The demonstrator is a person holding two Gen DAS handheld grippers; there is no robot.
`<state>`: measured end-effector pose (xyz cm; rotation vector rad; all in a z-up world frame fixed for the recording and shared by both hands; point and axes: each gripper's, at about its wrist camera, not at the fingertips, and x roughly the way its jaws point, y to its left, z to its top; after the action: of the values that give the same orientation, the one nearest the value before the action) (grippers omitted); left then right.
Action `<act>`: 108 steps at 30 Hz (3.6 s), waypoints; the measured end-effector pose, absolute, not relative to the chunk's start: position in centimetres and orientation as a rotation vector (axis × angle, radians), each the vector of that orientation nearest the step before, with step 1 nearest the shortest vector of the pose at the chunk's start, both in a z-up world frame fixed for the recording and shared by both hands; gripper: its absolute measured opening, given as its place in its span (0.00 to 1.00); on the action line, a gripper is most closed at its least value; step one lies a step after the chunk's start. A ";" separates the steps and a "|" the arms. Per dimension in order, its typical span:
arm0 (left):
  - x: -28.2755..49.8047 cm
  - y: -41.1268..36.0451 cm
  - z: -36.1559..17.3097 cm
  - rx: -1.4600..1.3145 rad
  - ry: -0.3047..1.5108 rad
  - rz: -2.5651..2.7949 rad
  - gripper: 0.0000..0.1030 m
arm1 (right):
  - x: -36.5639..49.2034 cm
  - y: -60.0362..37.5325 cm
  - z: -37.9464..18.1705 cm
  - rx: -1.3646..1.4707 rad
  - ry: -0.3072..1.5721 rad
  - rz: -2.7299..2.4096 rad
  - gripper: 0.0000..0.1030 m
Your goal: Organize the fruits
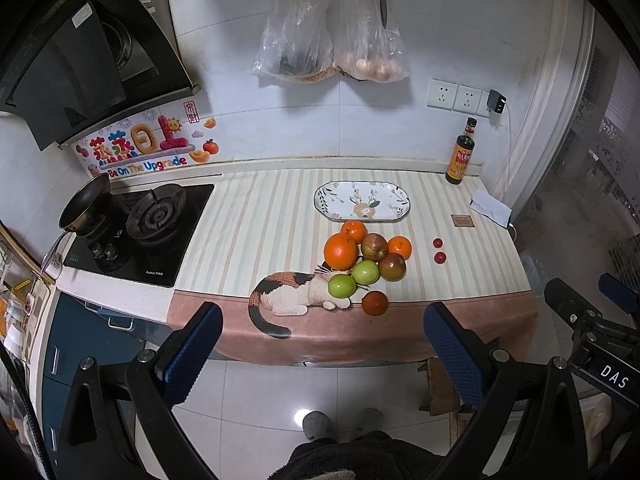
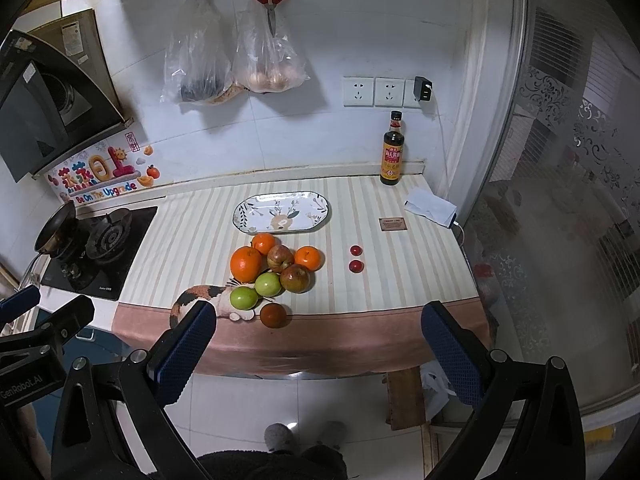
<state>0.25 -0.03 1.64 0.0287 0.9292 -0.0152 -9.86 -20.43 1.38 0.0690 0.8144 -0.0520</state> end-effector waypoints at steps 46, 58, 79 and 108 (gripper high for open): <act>9.7 1.6 -5.3 0.049 0.985 0.245 1.00 | 2.6 -25.7 -12.5 0.377 1.086 0.099 1.00; 25.1 1.2 -18.6 0.193 1.266 0.025 1.00 | 14.0 -23.4 -25.4 0.504 1.287 0.006 1.00; 34.1 -2.9 -31.8 0.188 1.559 -0.321 0.71 | 21.9 -22.2 -36.8 0.826 1.439 -0.042 0.93; 33.6 0.1 -31.9 0.130 1.532 -0.149 0.70 | 23.7 -19.5 -36.4 0.565 1.511 -0.003 0.66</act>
<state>33.64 0.07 -31.89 0.1302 1.5325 -0.1488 23.70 -19.54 -36.45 0.5648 1.5114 -0.0034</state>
